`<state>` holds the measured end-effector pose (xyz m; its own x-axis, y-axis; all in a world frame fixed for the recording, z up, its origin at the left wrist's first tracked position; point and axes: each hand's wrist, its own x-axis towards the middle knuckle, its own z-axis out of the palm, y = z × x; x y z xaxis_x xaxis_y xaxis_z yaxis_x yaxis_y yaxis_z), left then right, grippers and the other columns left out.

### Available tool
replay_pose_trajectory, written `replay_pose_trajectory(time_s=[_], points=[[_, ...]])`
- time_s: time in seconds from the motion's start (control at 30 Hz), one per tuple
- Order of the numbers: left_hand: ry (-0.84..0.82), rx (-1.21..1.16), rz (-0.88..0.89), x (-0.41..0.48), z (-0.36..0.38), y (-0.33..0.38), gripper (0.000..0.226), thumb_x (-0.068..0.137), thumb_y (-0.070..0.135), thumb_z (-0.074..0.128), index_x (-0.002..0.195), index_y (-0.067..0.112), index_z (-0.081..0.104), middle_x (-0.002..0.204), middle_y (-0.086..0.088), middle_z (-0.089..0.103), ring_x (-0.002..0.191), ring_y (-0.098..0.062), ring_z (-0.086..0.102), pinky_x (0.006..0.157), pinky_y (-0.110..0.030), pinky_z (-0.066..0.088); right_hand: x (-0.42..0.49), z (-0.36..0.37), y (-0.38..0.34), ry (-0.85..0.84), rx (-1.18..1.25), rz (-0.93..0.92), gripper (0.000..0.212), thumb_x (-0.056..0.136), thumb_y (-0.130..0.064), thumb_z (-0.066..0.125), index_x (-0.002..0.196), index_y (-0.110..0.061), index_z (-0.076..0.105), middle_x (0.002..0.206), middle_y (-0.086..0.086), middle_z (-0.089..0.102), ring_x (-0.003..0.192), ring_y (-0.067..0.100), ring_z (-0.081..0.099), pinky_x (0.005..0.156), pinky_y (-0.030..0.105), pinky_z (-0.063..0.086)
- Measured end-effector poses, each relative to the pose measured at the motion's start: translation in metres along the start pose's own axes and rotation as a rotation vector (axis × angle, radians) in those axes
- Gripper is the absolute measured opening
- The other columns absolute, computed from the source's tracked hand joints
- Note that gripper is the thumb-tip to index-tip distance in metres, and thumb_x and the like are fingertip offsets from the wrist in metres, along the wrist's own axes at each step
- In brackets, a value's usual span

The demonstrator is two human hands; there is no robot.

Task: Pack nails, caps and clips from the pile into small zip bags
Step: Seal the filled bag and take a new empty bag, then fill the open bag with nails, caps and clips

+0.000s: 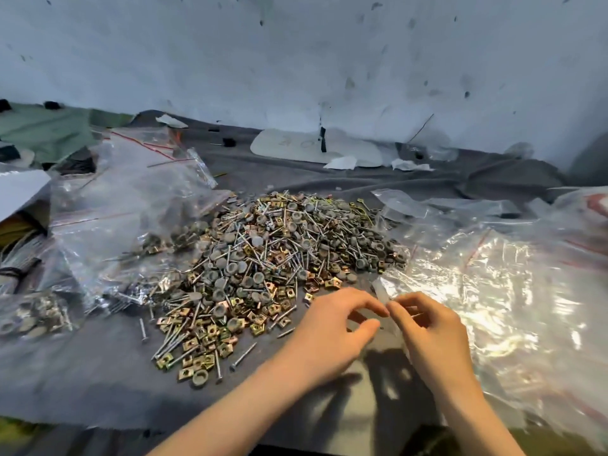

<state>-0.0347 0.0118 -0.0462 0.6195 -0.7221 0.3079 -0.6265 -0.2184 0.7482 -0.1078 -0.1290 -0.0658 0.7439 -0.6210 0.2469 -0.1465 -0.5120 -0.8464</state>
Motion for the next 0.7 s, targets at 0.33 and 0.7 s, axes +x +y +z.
replay_pose_trajectory(time_s=[0.33,0.7], points=[[0.115,-0.072,0.003,-0.006,0.0,-0.001,0.002,0.087,0.013,0.069,0.086,0.013,0.069,0.082,0.001,0.069,0.075,-0.008,0.064,0.076,-0.028,0.053,-0.013,0.009,-0.023,-0.079,0.624,0.292,0.015,0.086,0.001,0.061,0.072,0.0,0.066,0.056,0.01,0.058,0.045,0.014,0.054,0.041,0.023,0.048],[-0.104,0.07,0.144,-0.003,-0.047,0.01,0.016,0.085,0.027,0.063,0.078,0.016,0.072,0.094,0.003,0.054,0.077,-0.011,0.053,0.069,-0.016,0.041,-0.004,0.003,-0.041,-0.012,0.795,0.294,0.035,0.085,0.007,0.052,0.054,-0.009,0.054,0.043,-0.002,0.043,0.04,0.014,0.05,0.042,0.024,0.048]])
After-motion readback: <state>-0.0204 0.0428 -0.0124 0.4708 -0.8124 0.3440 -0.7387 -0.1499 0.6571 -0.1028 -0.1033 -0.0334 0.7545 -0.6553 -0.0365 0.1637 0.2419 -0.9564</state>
